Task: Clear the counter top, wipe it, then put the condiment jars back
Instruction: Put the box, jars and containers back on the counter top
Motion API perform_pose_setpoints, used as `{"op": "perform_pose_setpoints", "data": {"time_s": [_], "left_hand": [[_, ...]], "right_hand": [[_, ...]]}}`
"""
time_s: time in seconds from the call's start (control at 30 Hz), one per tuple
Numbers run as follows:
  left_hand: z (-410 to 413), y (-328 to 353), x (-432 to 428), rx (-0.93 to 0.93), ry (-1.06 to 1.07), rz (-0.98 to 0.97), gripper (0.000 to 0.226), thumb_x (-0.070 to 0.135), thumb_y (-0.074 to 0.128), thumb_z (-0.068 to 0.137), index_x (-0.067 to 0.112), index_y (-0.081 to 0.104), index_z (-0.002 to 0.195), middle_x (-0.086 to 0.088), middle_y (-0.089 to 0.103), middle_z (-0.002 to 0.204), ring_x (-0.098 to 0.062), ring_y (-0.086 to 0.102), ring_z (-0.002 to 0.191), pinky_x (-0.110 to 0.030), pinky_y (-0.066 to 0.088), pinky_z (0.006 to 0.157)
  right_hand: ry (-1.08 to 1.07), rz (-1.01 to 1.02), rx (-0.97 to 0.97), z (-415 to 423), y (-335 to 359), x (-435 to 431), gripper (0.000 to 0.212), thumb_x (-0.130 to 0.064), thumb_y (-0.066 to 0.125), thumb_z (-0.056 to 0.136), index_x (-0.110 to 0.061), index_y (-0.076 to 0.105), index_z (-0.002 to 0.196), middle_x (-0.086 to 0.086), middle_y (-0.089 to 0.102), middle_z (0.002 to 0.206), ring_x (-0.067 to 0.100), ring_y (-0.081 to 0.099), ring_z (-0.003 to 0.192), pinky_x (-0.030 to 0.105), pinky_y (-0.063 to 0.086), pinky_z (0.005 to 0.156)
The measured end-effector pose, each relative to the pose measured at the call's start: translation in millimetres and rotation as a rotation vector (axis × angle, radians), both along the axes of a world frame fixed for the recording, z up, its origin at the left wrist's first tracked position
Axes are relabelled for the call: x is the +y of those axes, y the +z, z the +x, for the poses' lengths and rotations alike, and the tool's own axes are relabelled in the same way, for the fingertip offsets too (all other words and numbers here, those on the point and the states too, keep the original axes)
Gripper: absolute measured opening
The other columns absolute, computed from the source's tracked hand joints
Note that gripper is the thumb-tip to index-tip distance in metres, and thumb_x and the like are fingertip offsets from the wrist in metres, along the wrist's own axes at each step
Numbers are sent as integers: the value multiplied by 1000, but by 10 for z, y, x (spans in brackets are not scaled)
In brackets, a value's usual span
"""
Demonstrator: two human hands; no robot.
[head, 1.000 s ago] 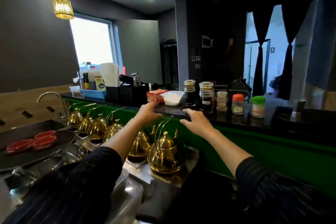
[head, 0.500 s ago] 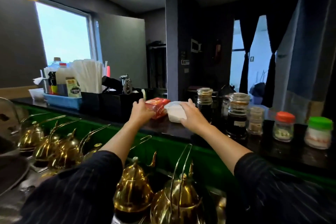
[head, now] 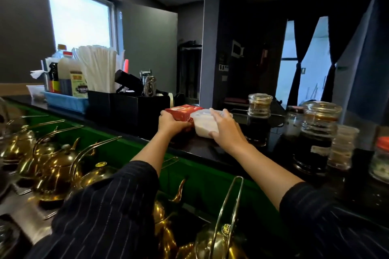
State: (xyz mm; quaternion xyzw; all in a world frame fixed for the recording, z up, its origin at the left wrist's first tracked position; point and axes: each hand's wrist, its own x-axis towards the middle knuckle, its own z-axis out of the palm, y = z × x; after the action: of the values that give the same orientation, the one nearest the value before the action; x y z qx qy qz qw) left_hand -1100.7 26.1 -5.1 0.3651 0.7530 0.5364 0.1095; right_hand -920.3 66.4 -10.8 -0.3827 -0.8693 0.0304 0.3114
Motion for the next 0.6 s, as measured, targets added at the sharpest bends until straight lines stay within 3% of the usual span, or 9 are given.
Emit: {"op": "perform_pose_setpoints", "data": {"time_s": [0.13,0.27,0.47,0.6], "left_hand": [[-105,-8,-12,-15,24,-12,89,37,86,62,1,44,131,-15,55,129,-29,55,118,-37,49,98],[-128,-47,-20,13,22,10,64,29,84,69,2,59,121,-14,62,121,-27,59,111,-34,51,92],[-115,-58,-17,-7,40,74,55,24,83,71,0,62,116,-15,65,116,-27,61,109,-36,51,94],[-124,-64,-15,-6,58,88,55,25,82,72,0,62,116,-16,64,117,-28,61,109,-35,51,93]], "right_hand": [[62,-56,68,12,-16,-26,83,-14,64,88,-16,14,154,17,-1,161,41,30,139,41,34,108],[90,-118,122,72,-31,-22,73,-15,64,89,-16,25,150,17,13,159,37,39,133,36,35,105],[135,-158,137,58,-33,30,67,-21,52,98,-22,15,154,18,10,160,38,40,134,41,31,111],[170,-201,103,61,-16,18,67,-25,40,103,-35,-3,153,14,-3,161,35,26,143,40,25,113]]}}
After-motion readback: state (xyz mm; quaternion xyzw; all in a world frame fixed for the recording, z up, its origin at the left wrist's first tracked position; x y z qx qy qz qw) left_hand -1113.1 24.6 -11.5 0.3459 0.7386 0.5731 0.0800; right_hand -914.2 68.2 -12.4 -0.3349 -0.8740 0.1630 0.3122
